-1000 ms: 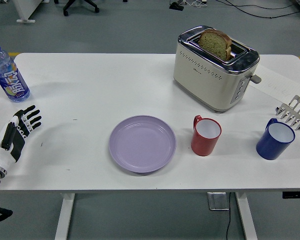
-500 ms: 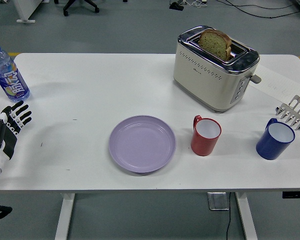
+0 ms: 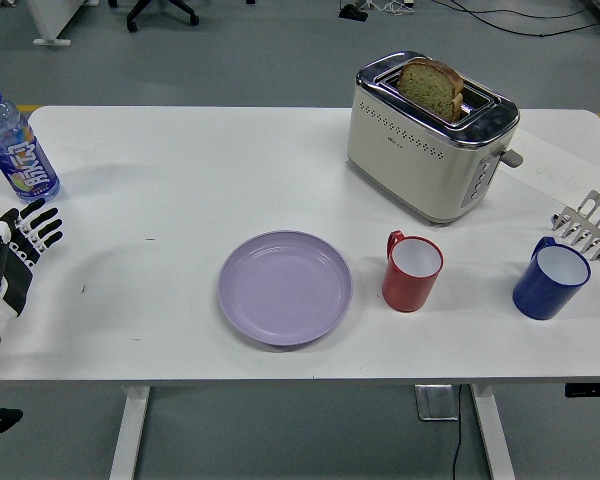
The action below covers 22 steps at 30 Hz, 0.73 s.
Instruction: Push plate across desktop
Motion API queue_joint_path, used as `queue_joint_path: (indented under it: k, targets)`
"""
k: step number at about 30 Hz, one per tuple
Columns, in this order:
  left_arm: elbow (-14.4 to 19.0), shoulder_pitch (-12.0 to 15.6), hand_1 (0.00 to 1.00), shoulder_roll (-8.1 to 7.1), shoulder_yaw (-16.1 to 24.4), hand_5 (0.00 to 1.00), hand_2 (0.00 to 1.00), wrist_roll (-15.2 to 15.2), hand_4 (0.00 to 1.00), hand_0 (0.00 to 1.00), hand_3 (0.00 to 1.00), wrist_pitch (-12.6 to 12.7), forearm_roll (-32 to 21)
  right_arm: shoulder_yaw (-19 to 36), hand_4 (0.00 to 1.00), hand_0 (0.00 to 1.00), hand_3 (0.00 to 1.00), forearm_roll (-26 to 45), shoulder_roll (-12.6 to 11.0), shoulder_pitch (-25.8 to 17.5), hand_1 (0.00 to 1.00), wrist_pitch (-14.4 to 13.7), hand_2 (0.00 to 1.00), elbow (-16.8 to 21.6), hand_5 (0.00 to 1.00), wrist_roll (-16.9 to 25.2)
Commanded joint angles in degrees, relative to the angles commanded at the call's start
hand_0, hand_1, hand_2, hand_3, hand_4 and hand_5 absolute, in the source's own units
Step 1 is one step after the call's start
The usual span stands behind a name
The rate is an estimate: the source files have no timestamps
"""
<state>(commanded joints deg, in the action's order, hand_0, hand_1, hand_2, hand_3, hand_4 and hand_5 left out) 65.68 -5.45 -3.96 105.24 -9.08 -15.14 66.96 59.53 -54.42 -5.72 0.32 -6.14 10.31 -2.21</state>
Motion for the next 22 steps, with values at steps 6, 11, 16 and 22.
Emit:
queue_joint_path:
  k: [6,11,16,22]
  targets:
    - [0.15,0.11,0.813,0.00,0.19,0.998,0.808,0.03,0.509,0.818,0.806,0.01,-0.01,-0.18,0.159,0.611,0.639,0.47,-0.01,-0.07,0.553,0.00,0.653,0.00,0.378,0.20]
    - [0.34,0.04,0.811,0.04,0.46,0.998,0.805,0.11,0.511,0.816,0.801,0.00,-0.01,-0.23,0.158,0.610,0.639,0.70,0.04,-0.10,0.553,0.04,0.653,0.00,0.378,0.33]
    - [0.39,0.02,0.811,-0.03,0.87,0.998,0.805,0.14,0.511,0.816,0.801,0.01,-0.02,-0.30,0.158,0.610,0.639,1.02,0.07,-0.06,0.553,0.04,0.653,0.00,0.378,0.49]
    - [0.51,-0.20,0.807,0.01,1.24,0.998,0.801,0.24,0.515,0.809,0.798,-0.04,-0.03,-0.26,0.158,0.610,0.639,1.25,0.14,-0.11,0.553,0.05,0.653,0.00,0.377,0.58]
